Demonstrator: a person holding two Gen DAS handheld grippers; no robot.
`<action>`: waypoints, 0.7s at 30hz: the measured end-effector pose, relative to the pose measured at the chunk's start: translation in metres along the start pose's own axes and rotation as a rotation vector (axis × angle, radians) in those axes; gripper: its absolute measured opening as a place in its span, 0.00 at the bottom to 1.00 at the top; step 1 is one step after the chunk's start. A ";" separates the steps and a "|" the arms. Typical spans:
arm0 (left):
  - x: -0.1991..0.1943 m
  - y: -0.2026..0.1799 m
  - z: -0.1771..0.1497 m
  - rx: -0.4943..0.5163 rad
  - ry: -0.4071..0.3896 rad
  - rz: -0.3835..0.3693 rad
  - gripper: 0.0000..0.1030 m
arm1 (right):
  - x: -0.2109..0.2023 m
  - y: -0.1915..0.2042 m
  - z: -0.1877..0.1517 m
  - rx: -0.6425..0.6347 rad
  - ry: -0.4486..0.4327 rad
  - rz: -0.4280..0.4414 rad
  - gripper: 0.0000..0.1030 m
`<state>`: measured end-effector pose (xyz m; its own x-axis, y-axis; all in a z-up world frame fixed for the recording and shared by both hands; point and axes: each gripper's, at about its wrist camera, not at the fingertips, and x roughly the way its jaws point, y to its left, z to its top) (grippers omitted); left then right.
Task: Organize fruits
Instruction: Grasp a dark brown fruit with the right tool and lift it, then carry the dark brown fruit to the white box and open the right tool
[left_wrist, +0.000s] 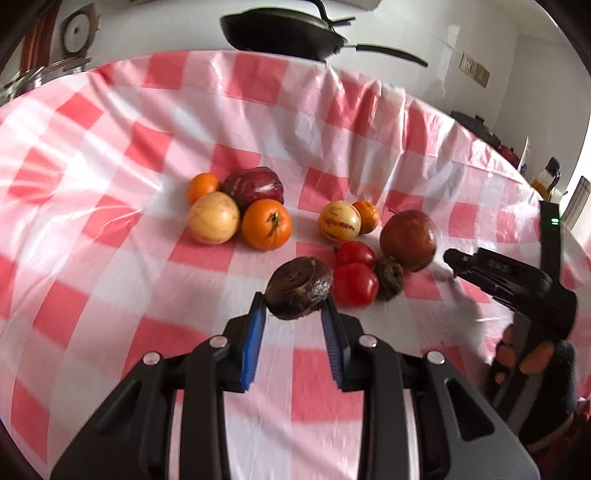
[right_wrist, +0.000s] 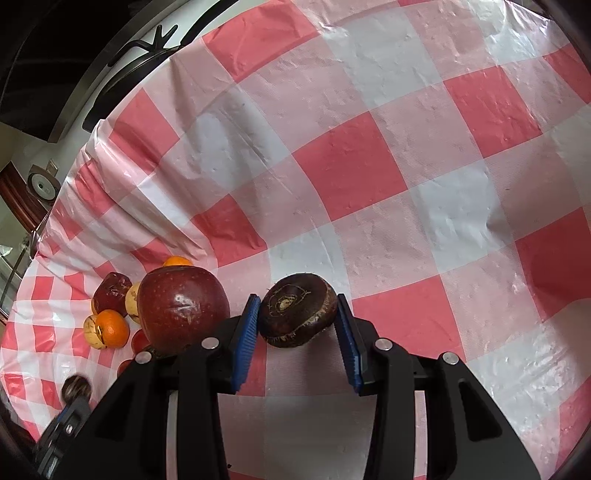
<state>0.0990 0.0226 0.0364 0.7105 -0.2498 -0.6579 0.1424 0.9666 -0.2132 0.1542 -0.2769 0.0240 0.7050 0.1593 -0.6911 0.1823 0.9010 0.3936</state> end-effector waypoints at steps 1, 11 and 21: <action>-0.007 0.002 -0.004 -0.008 -0.008 -0.001 0.30 | 0.000 0.000 0.000 0.001 0.000 -0.001 0.39; -0.082 0.029 -0.052 -0.124 -0.055 -0.011 0.30 | -0.006 -0.005 0.002 0.022 -0.030 -0.005 0.39; -0.153 0.075 -0.109 -0.181 -0.066 0.020 0.30 | -0.047 0.025 -0.046 -0.086 -0.038 -0.081 0.39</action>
<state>-0.0738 0.1267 0.0424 0.7566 -0.2208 -0.6154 0.0063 0.9436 -0.3309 0.0939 -0.2433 0.0384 0.7162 0.0710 -0.6943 0.1815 0.9417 0.2834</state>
